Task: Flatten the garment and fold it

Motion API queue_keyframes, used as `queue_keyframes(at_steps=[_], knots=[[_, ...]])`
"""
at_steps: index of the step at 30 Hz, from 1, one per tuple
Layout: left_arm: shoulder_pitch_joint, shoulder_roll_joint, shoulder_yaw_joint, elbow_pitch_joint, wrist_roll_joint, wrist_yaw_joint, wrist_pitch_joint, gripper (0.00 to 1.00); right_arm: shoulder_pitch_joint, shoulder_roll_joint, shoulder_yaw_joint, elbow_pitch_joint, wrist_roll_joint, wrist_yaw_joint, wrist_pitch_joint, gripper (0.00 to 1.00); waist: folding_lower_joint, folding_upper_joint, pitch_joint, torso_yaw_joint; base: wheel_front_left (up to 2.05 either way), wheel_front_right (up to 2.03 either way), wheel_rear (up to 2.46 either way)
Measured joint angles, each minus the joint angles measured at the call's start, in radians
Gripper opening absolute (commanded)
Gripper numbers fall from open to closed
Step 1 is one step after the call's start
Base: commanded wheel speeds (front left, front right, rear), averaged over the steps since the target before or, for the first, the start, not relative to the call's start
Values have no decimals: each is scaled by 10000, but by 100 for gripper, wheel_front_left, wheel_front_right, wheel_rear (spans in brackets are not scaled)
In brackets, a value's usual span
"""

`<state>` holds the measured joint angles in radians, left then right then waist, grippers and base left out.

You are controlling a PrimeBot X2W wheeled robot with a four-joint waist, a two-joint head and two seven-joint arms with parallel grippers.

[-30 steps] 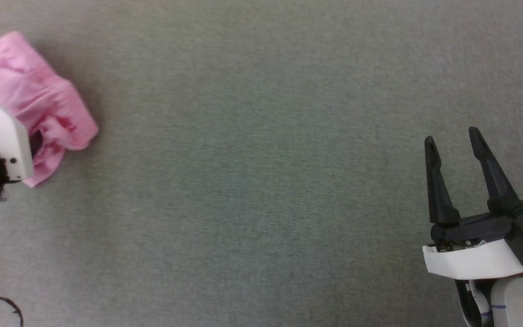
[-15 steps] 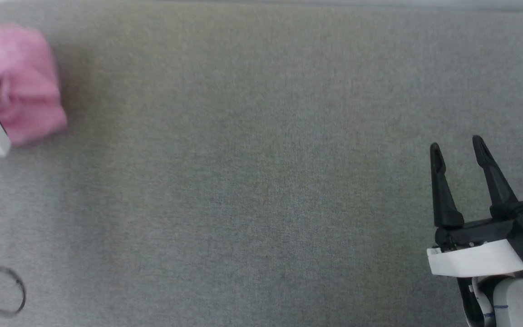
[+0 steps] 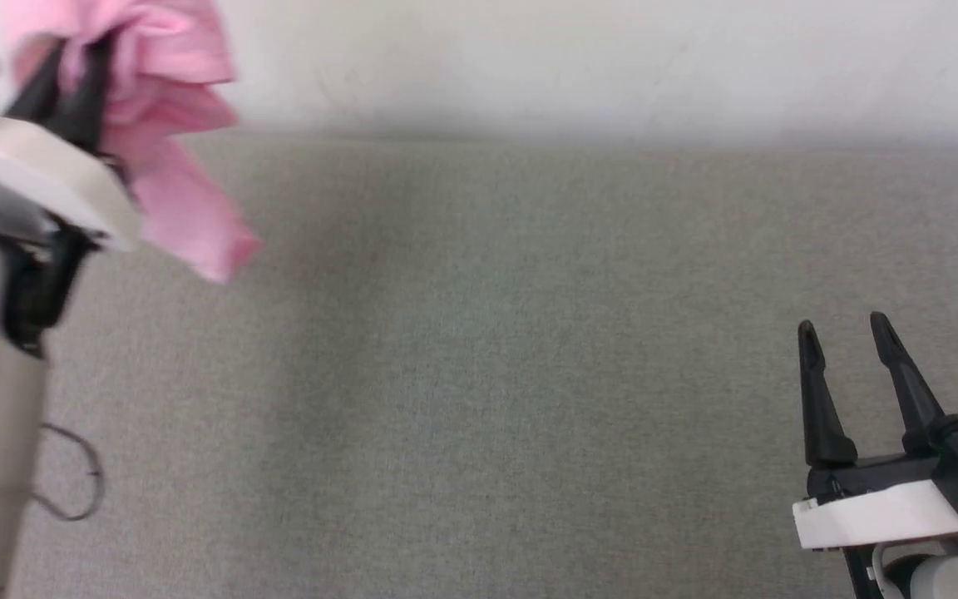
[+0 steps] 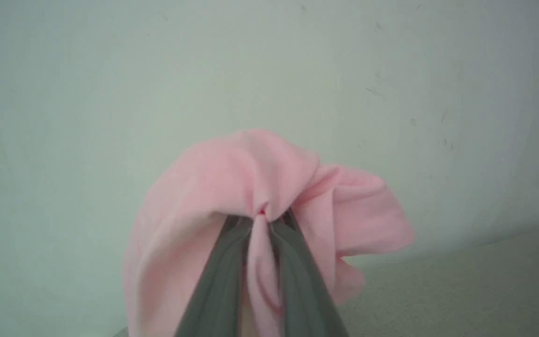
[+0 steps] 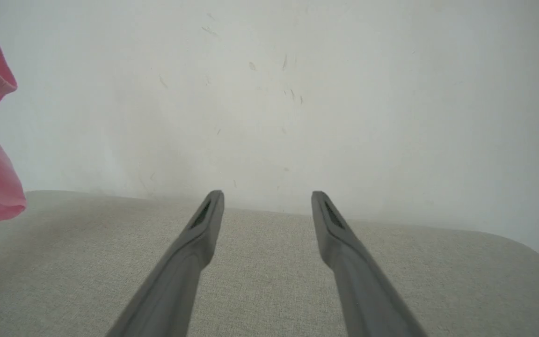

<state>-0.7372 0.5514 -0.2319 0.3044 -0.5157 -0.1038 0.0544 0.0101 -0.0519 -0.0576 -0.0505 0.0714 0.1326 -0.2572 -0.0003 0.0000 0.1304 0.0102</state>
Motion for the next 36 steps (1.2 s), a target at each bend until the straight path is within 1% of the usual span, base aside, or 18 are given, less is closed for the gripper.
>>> queue_keyframes(at_steps=[5,8,11,14,17,20,21,22,25,28,33,36], knots=[[389,-867,-593,-1034,58,82,-192,0,107,0,35,8,6,0,0,100,1,0,-436,-399,0,0,0],[579,-1475,-1047,-1478,86,123,-305,0,113,-2,98,0,54,0,0,100,1,0,-566,-763,0,0,0],[738,-1956,-1607,-1693,280,167,-412,0,110,-2,199,-13,173,0,0,100,2,0,-604,-1192,0,0,0],[930,-2514,-2171,-1484,343,167,-571,0,110,0,205,-19,230,0,0,100,2,0,-551,-1654,0,0,0],[1321,-2976,-2899,-779,495,144,-652,0,106,-8,188,-10,349,0,0,100,2,0,-438,-2095,0,0,0],[1857,-3133,-3703,314,612,-29,-648,0,99,-6,215,0,460,0,0,100,3,0,-280,-2506,0,0,0],[2011,-3135,-3937,757,623,-88,-591,35,92,-6,238,10,481,0,0,100,3,0,-223,-2628,0,0,0],[2137,-3089,-4259,1216,719,-113,-410,100,89,-8,265,15,512,0,-2,100,3,0,-166,-2742,0,0,0],[2428,-2978,-4903,2251,993,-178,-288,100,88,-6,293,58,527,0,0,100,4,0,12,-3020,0,0,0],[2458,-3009,-5125,2677,1009,-186,-637,100,91,-8,242,134,527,0,0,100,5,0,161,-3141,0,0,0],[2453,-3055,-5114,2765,941,-188,-1494,100,139,-6,238,278,506,0,0,100,5,0,79,-3012,0,0,0],[2455,-3060,-4897,2476,792,-167,-1965,100,248,-6,186,328,410,0,0,100,3,0,-93,-2843,0,0,0]])
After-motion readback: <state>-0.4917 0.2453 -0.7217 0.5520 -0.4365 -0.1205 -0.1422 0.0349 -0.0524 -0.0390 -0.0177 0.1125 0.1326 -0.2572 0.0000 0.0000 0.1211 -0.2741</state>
